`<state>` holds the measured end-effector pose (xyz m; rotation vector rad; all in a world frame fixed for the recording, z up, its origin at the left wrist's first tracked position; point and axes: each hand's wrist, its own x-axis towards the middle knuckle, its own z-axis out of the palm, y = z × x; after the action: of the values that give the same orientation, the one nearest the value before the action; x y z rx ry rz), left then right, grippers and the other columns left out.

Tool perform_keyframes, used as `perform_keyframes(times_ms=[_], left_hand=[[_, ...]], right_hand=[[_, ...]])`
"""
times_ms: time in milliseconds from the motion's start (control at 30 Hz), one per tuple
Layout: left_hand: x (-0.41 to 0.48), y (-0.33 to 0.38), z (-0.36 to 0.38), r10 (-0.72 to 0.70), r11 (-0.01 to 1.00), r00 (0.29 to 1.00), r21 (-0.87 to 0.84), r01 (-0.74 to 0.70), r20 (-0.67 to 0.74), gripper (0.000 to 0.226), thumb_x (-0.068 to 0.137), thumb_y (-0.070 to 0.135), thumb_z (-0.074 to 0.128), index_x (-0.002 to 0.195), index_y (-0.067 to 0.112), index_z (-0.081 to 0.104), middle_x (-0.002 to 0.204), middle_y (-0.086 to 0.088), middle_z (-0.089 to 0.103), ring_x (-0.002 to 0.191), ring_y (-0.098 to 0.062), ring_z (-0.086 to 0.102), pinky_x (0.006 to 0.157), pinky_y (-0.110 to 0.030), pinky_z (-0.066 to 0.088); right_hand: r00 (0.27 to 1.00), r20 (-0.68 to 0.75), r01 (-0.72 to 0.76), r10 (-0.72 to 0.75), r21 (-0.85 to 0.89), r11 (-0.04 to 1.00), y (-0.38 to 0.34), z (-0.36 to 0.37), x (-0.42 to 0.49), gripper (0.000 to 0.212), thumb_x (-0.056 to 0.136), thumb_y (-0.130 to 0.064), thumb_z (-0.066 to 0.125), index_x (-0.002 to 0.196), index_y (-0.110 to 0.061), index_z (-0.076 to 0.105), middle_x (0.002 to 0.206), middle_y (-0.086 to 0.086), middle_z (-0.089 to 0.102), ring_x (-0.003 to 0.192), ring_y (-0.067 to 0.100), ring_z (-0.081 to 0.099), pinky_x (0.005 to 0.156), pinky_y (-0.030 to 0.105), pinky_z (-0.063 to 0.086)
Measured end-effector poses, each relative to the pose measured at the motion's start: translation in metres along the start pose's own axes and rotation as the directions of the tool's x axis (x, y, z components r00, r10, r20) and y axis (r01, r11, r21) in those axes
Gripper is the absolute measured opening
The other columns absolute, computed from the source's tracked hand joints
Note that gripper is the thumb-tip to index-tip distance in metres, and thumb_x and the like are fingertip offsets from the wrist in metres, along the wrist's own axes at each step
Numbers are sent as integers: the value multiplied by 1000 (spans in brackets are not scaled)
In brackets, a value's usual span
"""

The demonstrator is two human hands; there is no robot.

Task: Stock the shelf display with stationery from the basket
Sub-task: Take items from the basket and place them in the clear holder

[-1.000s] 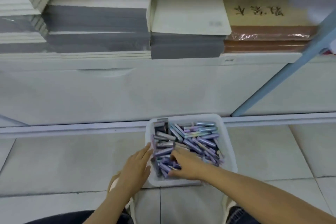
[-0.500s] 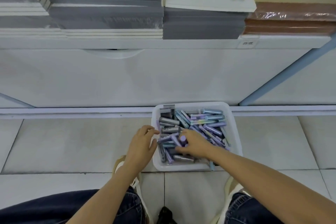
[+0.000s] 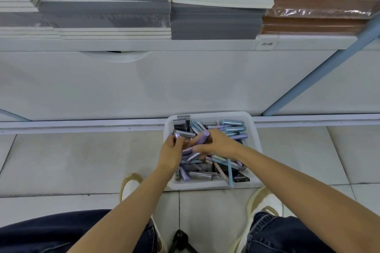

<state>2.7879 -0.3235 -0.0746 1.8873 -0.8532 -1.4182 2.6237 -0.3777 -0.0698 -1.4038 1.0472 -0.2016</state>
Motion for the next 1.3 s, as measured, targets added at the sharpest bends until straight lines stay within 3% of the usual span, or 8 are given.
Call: perform_keyframes(times_ms=[133,200,467,567,700,867,1100,1300], left_hand=[[-3,0,0,-75,996,982,-30,82,175,31,103,23,33,103,0,54,95,-18,61,82,-22,59,80,-42,55],[-5,6,-1,-75,981,974,-159,110,212,36,104,28,33,101,4,60,90,-15,67,70,-15,65,63,-32,55],[-7,48,-32,101,993,859,-2,-116,502,33,95,35,56,95,3,63,84,-25,66,66,-18,61,49,-21,39],[-12,79,-39,138,990,869,-33,-140,475,26,100,27,50,96,4,61,82,-16,69,70,-22,68,47,-22,33],[-27,118,-40,198,943,893,-327,-61,404,25,104,22,40,95,7,57,72,-7,61,54,-20,60,38,-19,31],[-53,161,-35,406,851,843,-482,-208,352,37,85,35,62,108,5,57,66,1,43,53,-10,39,39,-18,27],[-93,223,-38,614,741,767,-470,-480,187,22,88,32,62,89,10,62,55,4,41,49,-9,34,39,-18,27],[-124,278,-43,632,732,743,-485,-478,220,43,87,37,63,114,4,60,60,3,33,50,-9,31,39,-19,26]], right_hand=[[999,-48,-11,20,164,986,-3,-10,-1,19,86,-11,72,104,-5,67,91,9,71,77,19,69,66,22,56],[999,-43,-8,15,169,986,-8,-11,0,17,85,-11,73,102,-9,69,86,6,72,76,18,67,67,23,56],[992,124,-4,4,-3,1000,-62,-40,-10,37,82,-7,75,115,-13,59,89,1,63,75,6,65,70,23,55],[998,-4,55,-55,59,997,-94,-60,-21,48,82,0,73,124,-7,53,101,7,59,76,9,65,67,24,57],[963,-197,216,-185,149,965,-134,-79,-40,18,84,5,67,101,1,62,89,11,61,74,16,64,69,24,58],[893,-302,385,-333,132,913,-168,-82,-67,11,85,7,64,81,-2,61,79,11,64,68,13,65,72,24,58],[860,-190,469,-473,-67,881,-219,-98,-112,26,83,-4,72,107,-9,64,86,4,69,78,12,66,72,23,54],[707,-322,656,-629,-33,754,-263,-115,-151,44,94,-8,59,136,-16,48,104,20,69,99,32,67,82,28,55]])
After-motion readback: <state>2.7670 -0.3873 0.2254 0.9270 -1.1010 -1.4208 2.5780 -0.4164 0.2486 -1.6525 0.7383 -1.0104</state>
